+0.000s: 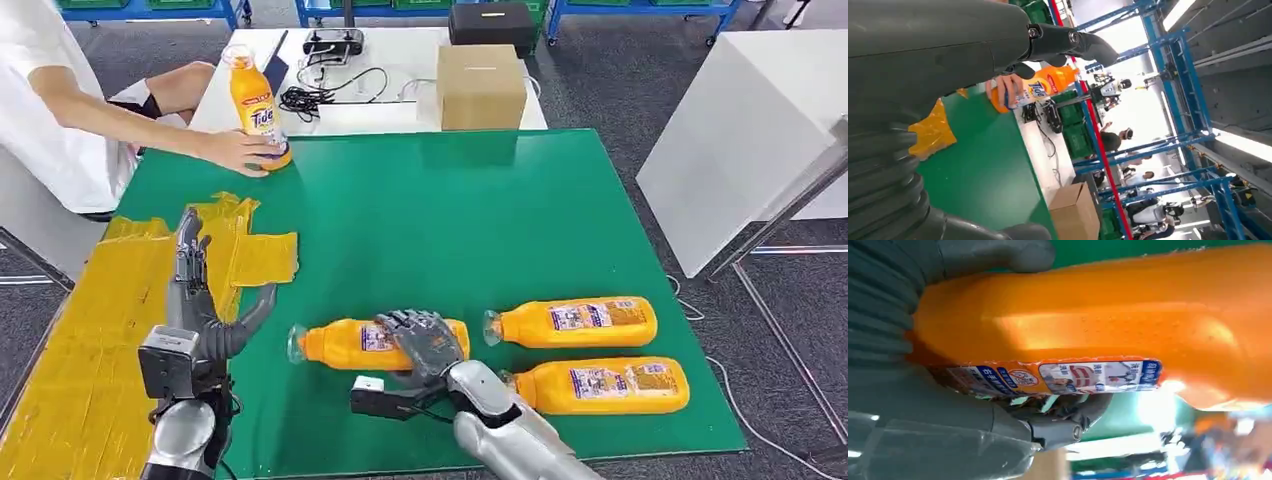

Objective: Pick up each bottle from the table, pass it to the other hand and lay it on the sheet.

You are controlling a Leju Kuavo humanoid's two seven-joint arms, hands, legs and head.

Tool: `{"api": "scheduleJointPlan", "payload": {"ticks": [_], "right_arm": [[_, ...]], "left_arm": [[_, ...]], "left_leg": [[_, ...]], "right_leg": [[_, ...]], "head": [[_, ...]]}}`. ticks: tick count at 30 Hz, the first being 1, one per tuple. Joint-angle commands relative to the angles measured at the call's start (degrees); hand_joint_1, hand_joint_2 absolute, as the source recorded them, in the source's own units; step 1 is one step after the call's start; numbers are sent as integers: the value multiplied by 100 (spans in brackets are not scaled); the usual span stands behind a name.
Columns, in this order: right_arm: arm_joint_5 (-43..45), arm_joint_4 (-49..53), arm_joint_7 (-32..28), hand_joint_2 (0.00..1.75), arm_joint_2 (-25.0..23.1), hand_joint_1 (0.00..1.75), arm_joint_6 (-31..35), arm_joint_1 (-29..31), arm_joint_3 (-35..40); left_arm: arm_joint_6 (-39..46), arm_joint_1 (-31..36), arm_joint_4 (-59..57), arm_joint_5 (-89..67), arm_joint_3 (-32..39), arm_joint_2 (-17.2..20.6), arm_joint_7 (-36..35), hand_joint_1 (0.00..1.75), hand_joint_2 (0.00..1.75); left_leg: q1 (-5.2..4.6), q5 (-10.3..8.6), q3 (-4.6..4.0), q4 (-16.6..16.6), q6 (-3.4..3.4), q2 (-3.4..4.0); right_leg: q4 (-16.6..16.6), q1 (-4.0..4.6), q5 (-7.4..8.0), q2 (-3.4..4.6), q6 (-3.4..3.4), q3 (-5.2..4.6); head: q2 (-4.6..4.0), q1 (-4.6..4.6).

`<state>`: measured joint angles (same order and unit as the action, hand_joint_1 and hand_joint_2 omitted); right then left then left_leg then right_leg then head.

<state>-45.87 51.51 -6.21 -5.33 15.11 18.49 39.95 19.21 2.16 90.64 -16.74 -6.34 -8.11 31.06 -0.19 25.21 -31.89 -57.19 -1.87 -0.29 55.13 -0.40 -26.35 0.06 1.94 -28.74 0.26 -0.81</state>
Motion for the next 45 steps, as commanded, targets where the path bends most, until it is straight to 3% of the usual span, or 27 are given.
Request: {"api": "scheduleJointPlan", "payload": {"ticks": [1, 3, 8, 15, 21, 33, 41, 45], "right_arm": [[1000, 2707, -966, 175, -220, 175, 598, -1300, -1938], [1469, 2974, -1524, 175, -357, 175, 719, -1430, -2258], [2181, 3462, -2077, 175, -571, 175, 820, -1664, -2604], [2574, 3545, -2285, 175, -701, 175, 917, -1708, -2830], [2867, 2871, -2409, 175, -771, 175, 374, -1402, -2637], [2842, 2701, -2465, 175, -755, 175, 347, -1316, -2586], [2481, 548, -2434, 175, -958, 175, 79, -348, -2118], [2084, 161, -2467, 175, -1115, 175, -41, -240, -1517]], "left_arm": [[-380, -134, 108, 204, -171, 107, -89, 0, 175], [-422, -56, 22, 220, -222, 109, -106, 0, 175], [-527, 97, -27, 318, -441, 121, -138, 0, 175], [-1246, 109, -75, 892, -574, 233, -404, 0, 175], [-3135, 287, -660, 2215, -620, 472, -815, 0, 175], [-3299, 320, -674, 2314, -664, 488, -861, 0, 175], [-3620, 757, -1072, 2543, -1017, 488, -939, 0, 175], [-3588, 850, -1185, 2557, -1068, 450, -962, 0, 175]], "left_leg": [[2, -7, -45, -6, 4, -5], [4, -8, -63, -9, 6, -17], [6, -11, -85, -8, 5, -30], [4, -14, -90, -3, 5, -21], [4, -14, -76, 7, 7, -11], [8, -11, -85, 3, 5, -8], [5, -16, -91, 5, 5, -3], [10, -17, -87, 5, 10, 1]], "right_leg": [[7, 2, 0, -8, 1, -41], [8, 4, 1, -17, 9, -55], [5, 5, 3, -25, 10, -76], [1, 3, 9, -17, 9, -85], [-7, 4, 11, -7, 7, -75], [-7, 7, 11, -4, 9, -79], [-5, 5, 15, -1, 7, -89], [-6, 9, 14, 6, 6, -85]], "head": [[0, 4], [0, 7], [0, 4], [0, 4], [0, 4], [0, 4], [0, 4], [0, 4]]}}
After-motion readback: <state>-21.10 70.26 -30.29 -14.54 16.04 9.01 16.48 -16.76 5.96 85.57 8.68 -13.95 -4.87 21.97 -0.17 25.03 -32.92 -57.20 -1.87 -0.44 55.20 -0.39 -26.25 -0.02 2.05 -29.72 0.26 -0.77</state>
